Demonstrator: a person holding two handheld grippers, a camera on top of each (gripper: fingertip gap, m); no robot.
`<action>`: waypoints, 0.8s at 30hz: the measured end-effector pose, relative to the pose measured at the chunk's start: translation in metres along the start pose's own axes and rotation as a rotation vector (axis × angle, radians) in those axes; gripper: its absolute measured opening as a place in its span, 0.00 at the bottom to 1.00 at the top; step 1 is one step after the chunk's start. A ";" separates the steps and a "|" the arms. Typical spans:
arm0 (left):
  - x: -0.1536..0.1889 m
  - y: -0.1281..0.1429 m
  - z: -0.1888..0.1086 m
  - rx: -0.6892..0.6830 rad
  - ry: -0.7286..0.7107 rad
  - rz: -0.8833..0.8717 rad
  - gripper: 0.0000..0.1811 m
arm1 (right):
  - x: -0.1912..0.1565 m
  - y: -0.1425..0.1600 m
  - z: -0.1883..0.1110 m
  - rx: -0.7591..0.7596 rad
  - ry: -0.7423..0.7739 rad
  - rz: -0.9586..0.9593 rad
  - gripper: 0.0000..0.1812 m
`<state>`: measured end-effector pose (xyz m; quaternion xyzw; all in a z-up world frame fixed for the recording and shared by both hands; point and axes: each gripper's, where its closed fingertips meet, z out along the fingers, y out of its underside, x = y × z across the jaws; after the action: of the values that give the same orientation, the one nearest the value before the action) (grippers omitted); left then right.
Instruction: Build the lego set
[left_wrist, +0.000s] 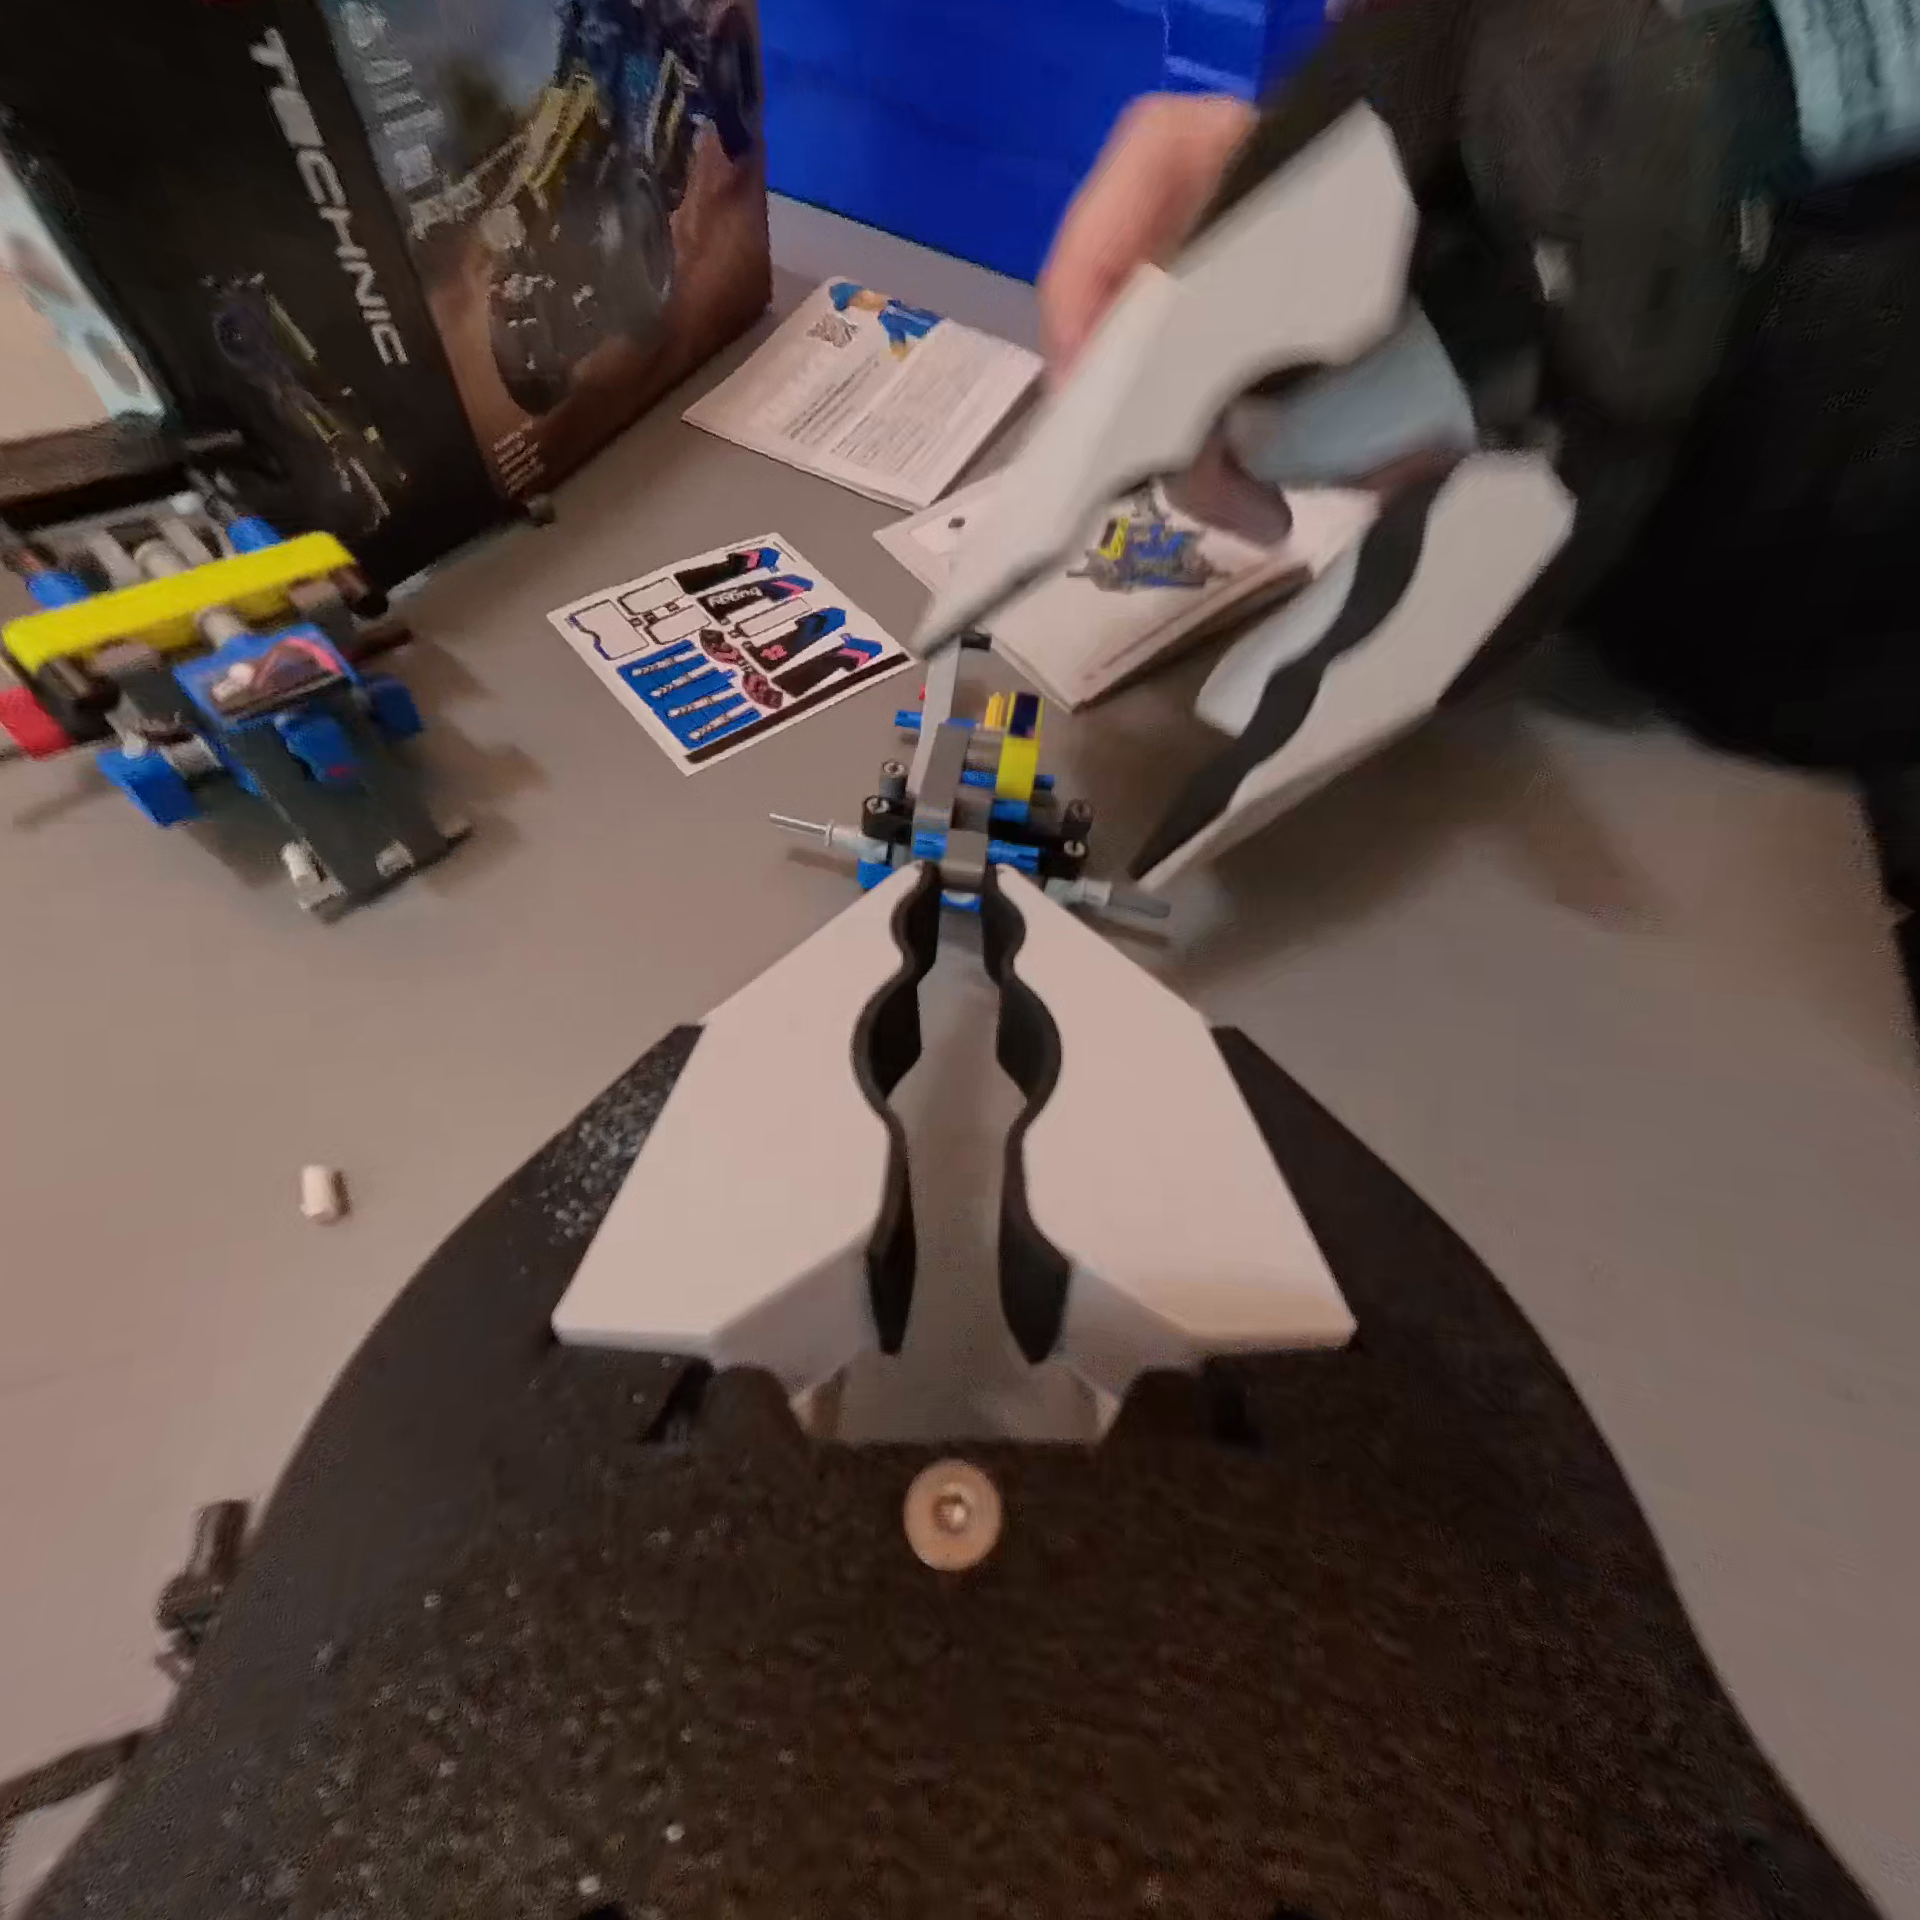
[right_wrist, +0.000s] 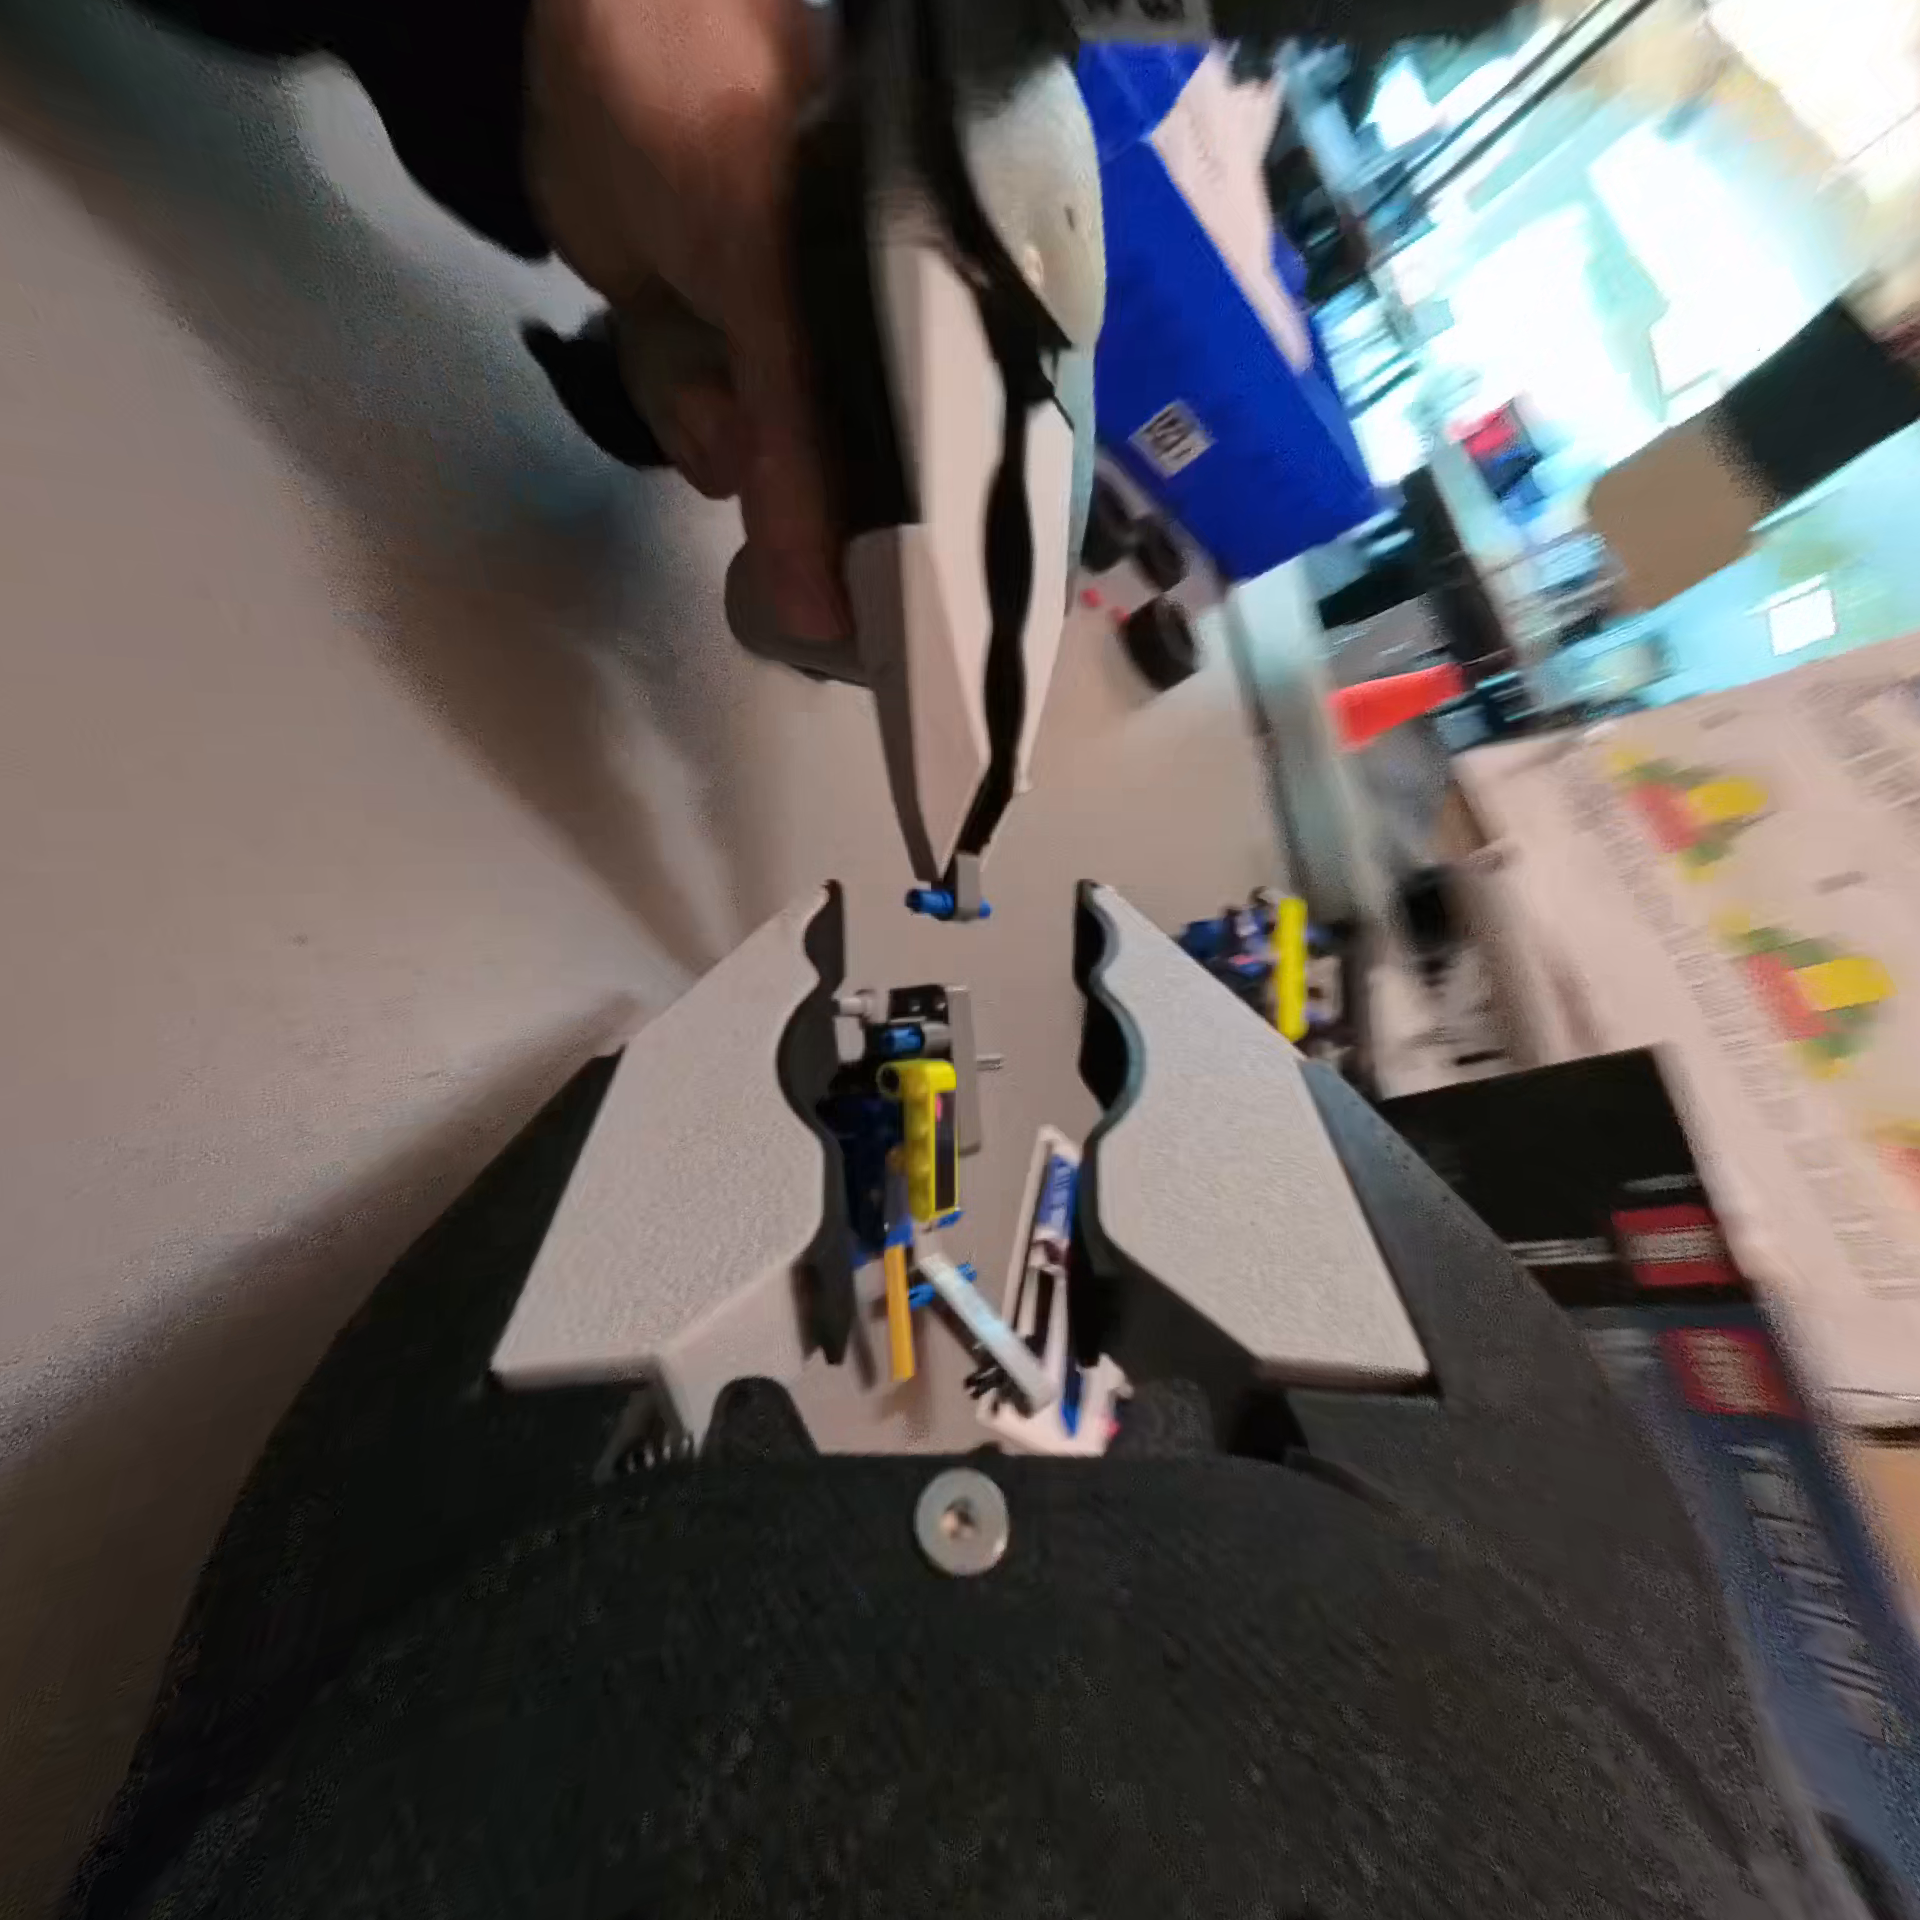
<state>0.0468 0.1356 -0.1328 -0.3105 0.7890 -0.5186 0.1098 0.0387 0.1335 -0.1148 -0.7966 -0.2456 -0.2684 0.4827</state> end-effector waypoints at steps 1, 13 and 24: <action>0.001 0.002 0.001 -0.016 -0.001 0.043 0.03 | 0.001 0.004 -0.003 -0.007 -0.092 0.115 0.29; 0.006 0.012 0.018 -0.074 0.023 0.086 0.03 | -0.016 0.035 0.011 -0.080 -0.526 0.390 0.33; 0.003 0.014 0.020 -0.075 0.029 0.059 0.03 | -0.022 0.032 0.013 -0.042 -0.581 0.409 0.20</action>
<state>0.0493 0.1224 -0.1532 -0.2833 0.8183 -0.4896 0.1021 0.0459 0.1289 -0.1550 -0.8820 -0.2025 0.0667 0.4202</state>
